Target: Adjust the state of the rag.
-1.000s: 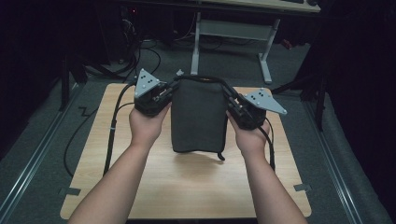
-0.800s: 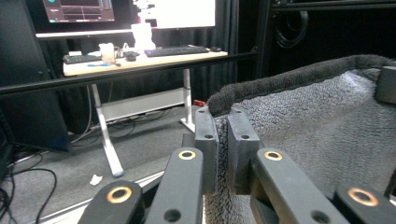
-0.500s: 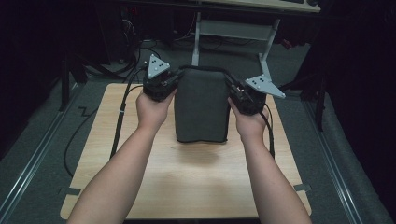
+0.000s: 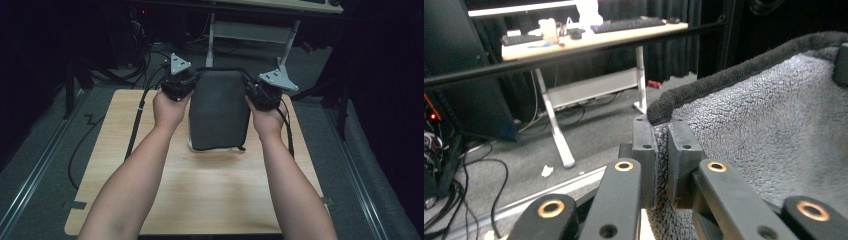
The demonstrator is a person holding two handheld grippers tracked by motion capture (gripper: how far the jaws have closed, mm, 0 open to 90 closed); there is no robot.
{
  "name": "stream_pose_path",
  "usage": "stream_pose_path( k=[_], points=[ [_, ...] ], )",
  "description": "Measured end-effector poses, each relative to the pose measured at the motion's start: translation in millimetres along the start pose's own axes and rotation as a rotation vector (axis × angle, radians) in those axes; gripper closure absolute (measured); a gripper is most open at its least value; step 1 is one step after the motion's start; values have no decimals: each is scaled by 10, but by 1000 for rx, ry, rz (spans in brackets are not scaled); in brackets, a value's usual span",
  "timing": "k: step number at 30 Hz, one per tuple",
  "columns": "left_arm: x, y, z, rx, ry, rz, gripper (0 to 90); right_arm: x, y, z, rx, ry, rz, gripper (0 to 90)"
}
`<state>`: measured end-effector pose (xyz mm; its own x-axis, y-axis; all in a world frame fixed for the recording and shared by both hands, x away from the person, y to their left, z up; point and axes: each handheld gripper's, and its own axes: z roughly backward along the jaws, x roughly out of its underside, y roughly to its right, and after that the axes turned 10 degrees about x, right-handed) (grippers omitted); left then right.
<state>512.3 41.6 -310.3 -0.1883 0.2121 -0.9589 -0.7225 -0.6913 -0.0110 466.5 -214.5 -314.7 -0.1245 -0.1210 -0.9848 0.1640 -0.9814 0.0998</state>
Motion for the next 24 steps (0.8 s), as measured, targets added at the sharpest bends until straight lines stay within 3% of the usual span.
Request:
stream_pose_path(
  k=[9, 16, 20, 24],
  points=[
    [170, -102, -146, 0, -74, -8, 836, 108, -10, -157, -9, -38, 45, 827],
    [371, -181, -218, 47, -95, 32, 831, 237, 28, -263, -44, -101, 82, 826],
    [438, -212, -230, 64, -94, 59, 829, 299, 36, -281, -46, -119, 75, 826],
    [531, -201, -277, 74, -148, 33, 845, 399, 91, -328, -83, -160, 46, 827]
  ],
)
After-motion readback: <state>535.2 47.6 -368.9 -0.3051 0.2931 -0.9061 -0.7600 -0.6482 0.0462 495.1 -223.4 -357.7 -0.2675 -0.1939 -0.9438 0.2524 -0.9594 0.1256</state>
